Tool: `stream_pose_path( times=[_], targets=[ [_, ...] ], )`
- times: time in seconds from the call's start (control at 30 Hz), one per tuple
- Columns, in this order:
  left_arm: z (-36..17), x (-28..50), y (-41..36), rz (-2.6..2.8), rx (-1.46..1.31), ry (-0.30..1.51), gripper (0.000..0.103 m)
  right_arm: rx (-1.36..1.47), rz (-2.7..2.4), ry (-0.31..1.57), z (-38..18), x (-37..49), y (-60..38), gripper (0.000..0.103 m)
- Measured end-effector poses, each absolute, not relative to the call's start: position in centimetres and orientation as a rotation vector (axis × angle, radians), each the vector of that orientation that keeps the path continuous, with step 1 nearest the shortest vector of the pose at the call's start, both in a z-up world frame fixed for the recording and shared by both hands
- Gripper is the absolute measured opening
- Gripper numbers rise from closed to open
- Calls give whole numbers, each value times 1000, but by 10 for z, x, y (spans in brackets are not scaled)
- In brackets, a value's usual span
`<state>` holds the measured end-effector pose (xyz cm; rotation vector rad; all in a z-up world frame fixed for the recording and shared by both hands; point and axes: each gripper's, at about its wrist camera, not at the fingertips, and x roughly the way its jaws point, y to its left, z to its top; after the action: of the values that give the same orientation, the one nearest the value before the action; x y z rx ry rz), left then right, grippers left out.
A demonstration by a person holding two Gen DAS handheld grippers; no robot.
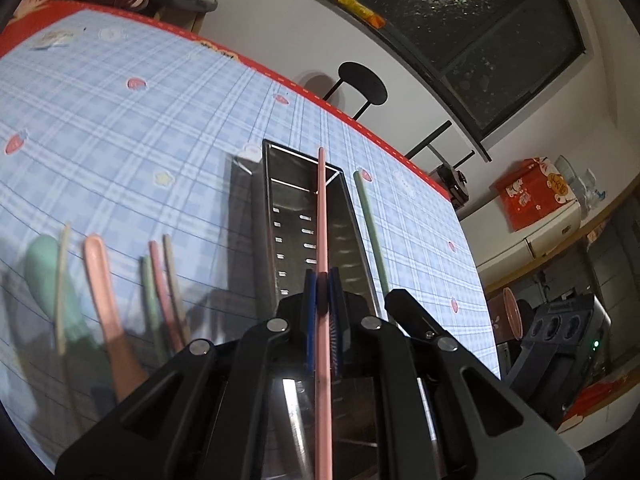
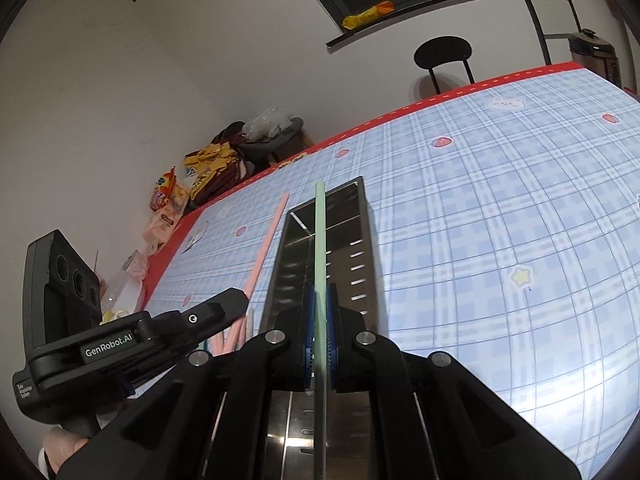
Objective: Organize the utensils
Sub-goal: 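Lower the pink and green chopsticks upright into the steel tray, then open both tools to release the chopsticks and withdraw from the tray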
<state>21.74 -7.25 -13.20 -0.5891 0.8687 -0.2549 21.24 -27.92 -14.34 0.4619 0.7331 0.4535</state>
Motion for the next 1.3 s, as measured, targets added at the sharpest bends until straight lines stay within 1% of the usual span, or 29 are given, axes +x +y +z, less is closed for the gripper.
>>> stream_pose_path(
  times=[0.4,0.8,0.97,1.07,1.13,1.17,1.2,1.27,1.3],
  targets=[
    [-149,219,-84,-201,-641,900,10,499,439,764,-153,218,-285,6],
    [-154,220,-89,-171,-612,907,10,489,427,770,-157,222,-283,6],
    [-151,222,-93,-166,-575,906,9,488,429,779,-158,224,-281,7],
    [-149,222,-93,-165,-558,908,10,492,427,769,-156,222,-282,9],
    [-145,222,-91,-164,-550,898,17,493,427,757,-153,221,-284,9],
    [-141,220,-90,-161,-538,885,19,492,426,750,-152,219,-285,9],
    [-138,219,-88,-159,-531,877,21,490,423,744,-150,218,-286,11],
    [-128,217,-84,-152,-502,853,26,486,408,728,-147,215,-289,25],
    [-123,214,-81,-146,-485,839,31,484,397,718,-145,214,-290,40]
  ],
)
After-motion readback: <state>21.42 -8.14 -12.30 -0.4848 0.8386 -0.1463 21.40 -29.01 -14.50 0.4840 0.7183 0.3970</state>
